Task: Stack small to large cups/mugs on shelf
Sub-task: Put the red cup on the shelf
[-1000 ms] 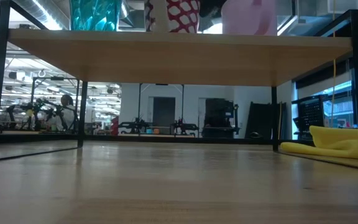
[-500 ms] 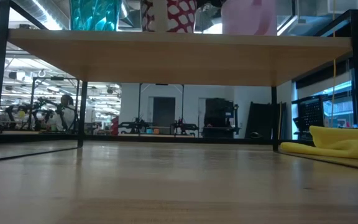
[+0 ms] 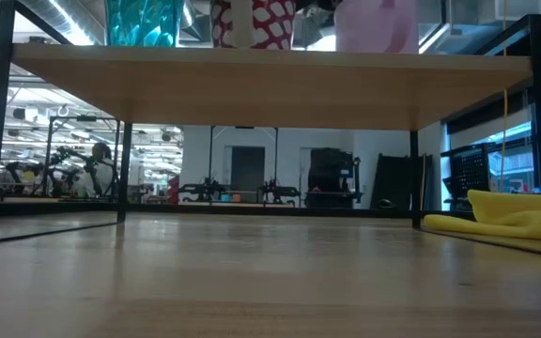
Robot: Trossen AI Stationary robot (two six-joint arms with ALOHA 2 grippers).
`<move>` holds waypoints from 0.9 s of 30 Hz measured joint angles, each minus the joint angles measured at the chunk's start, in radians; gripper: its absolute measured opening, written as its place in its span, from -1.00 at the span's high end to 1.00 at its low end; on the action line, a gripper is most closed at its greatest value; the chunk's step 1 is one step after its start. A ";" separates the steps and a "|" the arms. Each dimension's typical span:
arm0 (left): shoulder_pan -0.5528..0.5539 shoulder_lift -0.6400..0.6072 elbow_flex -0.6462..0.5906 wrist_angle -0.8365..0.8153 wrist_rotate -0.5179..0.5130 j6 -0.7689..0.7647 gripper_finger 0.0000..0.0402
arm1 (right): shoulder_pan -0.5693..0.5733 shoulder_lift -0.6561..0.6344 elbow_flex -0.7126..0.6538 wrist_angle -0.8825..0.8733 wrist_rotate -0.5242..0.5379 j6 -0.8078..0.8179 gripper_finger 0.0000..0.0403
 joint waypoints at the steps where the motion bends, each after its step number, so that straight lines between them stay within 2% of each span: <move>1: 0.001 0.000 0.000 0.000 0.000 0.000 1.00 | -0.001 0.000 0.000 0.000 0.000 -0.001 0.99; 8: 0.004 0.000 0.000 0.000 0.000 0.017 1.00 | -0.002 0.000 0.000 0.006 0.007 -0.016 0.99; 13: 0.015 0.000 0.000 0.000 0.005 0.023 1.00 | -0.002 0.000 0.000 0.005 0.061 -0.015 0.99; 21: 0.016 0.000 0.000 0.000 0.024 0.024 1.00 | -0.002 0.000 0.000 0.000 0.207 -0.048 0.93; 27: 0.023 0.000 0.000 -0.001 0.024 0.025 1.00 | -0.002 0.000 0.000 0.003 0.220 -0.049 0.93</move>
